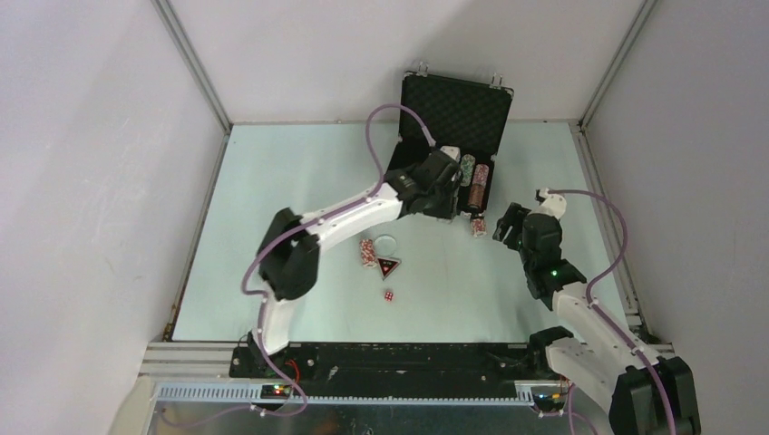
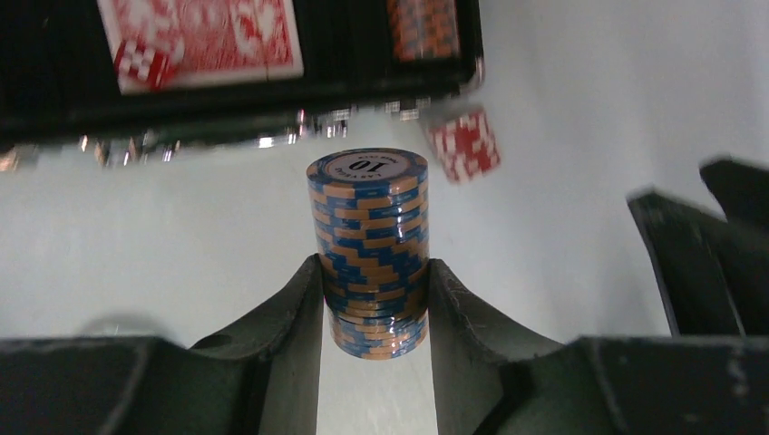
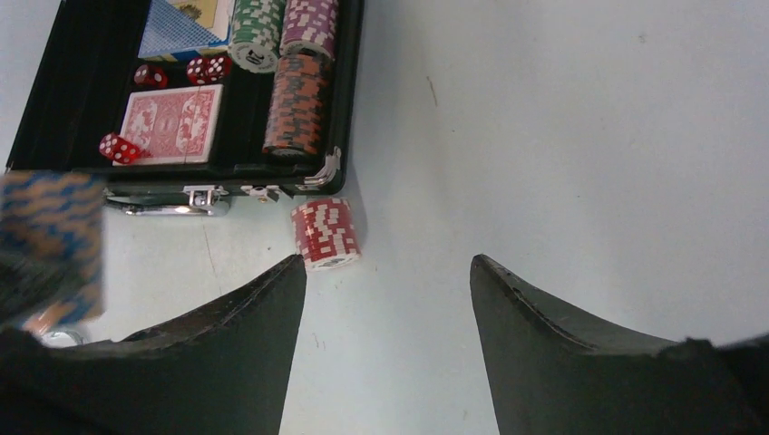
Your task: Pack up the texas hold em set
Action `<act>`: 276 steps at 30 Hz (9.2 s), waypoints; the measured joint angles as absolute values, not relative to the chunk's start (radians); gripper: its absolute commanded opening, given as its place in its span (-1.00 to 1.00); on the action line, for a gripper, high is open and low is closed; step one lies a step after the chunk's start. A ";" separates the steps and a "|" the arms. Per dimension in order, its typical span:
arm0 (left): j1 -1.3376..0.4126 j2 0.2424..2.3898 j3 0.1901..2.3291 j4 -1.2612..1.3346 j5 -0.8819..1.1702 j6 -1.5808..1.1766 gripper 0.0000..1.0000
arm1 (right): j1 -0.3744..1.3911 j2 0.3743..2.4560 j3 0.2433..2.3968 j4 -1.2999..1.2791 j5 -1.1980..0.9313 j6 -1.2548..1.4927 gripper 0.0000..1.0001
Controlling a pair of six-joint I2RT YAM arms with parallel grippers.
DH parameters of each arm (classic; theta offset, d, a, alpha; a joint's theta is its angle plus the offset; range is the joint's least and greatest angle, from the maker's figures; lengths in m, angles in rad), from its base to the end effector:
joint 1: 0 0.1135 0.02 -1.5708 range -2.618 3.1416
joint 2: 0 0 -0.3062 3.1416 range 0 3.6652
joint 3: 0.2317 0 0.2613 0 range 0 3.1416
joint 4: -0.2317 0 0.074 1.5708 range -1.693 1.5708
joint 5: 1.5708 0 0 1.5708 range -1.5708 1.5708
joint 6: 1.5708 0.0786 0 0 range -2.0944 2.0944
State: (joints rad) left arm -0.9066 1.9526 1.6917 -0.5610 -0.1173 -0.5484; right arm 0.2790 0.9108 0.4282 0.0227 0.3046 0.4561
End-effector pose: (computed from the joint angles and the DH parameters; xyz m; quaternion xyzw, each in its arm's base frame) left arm 0.3147 -0.3871 0.2786 0.1444 0.9181 -0.2021 0.3090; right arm 0.2169 0.0376 0.2244 0.1540 0.8295 0.0670 0.5327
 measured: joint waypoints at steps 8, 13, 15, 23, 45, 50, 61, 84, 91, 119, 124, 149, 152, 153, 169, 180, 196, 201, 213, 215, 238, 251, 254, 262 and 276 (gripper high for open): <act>-0.831 2.233 1.960 -0.533 -0.041 -0.520 -0.58 | 0.266 0.890 0.415 0.026 0.315 0.466 0.37; -0.803 2.286 1.996 -0.466 -0.007 -0.513 -0.59 | 0.263 0.889 0.414 0.028 0.314 0.472 0.37; -0.796 2.297 2.011 -0.443 -0.003 -0.505 -0.59 | 0.261 0.889 0.414 0.031 0.313 0.472 0.37; -0.787 2.342 2.063 -0.356 0.001 -0.487 -0.59 | 0.253 0.889 0.414 0.033 0.297 0.472 0.37; -0.787 2.321 2.035 -0.423 -0.028 -0.495 0.99 | 0.245 0.889 0.414 0.040 0.276 0.472 0.37; -0.787 1.979 1.701 -0.384 -0.068 -0.469 0.99 | 0.248 0.889 0.414 0.041 0.265 0.467 0.39; -0.813 1.158 0.928 -0.299 -0.141 -0.453 0.99 | 0.272 0.884 0.413 0.047 0.250 0.451 0.40; -0.836 0.533 0.385 -0.382 -0.310 -0.466 0.99 | 0.300 0.880 0.408 0.064 0.239 0.428 0.46; -0.836 0.525 0.302 -0.337 -0.309 -0.461 0.99 | 0.307 0.880 0.408 0.073 0.221 0.413 0.55; -0.838 0.731 0.514 -0.406 -0.476 -0.516 1.00 | 0.338 0.712 0.500 -0.087 0.074 0.405 0.99; -0.820 0.757 0.662 -0.471 -0.414 -0.517 0.99 | 0.404 0.700 0.501 -0.104 0.066 0.350 0.99; -0.409 1.297 1.128 -0.723 -0.192 -0.488 0.92 | 0.299 1.039 0.688 -0.116 -0.033 0.275 0.99; -0.367 1.333 1.128 -0.734 -0.168 -0.489 0.92 | 0.299 1.060 0.690 -0.107 -0.035 0.224 0.99; -0.361 1.351 1.134 -0.749 -0.168 -0.491 0.93 | 0.299 1.069 0.690 -0.105 -0.038 0.208 0.99; -0.056 1.223 0.978 -0.927 -0.202 -0.871 0.99 | 0.299 1.261 0.764 -0.075 -0.083 0.070 0.98; 0.069 1.280 0.940 -1.020 -0.118 -1.178 0.98 | 0.297 1.365 0.878 -0.051 -0.109 0.082 0.96; 0.092 1.285 0.724 -0.900 -0.113 -1.363 0.81 | 0.286 1.302 0.878 -0.060 -0.097 0.067 0.97; 0.093 1.292 0.714 -0.884 -0.171 -1.374 0.72 | 0.292 1.290 0.875 -0.058 -0.097 0.067 0.98; 0.094 1.290 0.642 -0.764 -0.232 -1.370 0.13 | 0.346 1.288 0.871 -0.062 -0.075 0.060 0.99; 0.094 1.288 0.642 -0.747 -0.232 -1.362 0.06 | 0.355 1.282 0.865 -0.066 -0.070 0.057 0.99; -0.150 1.365 0.999 -0.764 -0.270 -1.003 -1.00 | 0.382 1.260 0.846 -0.044 -0.043 0.052 0.97; -0.346 1.558 1.277 -0.464 -0.120 -0.690 -1.00 | 0.382 1.215 0.846 -0.112 0.129 0.072 0.90; -0.376 1.642 1.361 -0.437 -0.111 -0.626 -1.00 | 0.382 1.215 0.846 -0.126 0.160 0.072 0.88; -0.439 1.719 1.469 -0.442 -0.102 -0.459 -1.00 | 0.355 1.195 0.846 -0.166 0.189 0.094 0.86; -0.464 1.981 1.689 -0.322 0.048 -0.274 -1.00 | 0.331 1.154 0.846 -0.200 0.180 0.171 0.87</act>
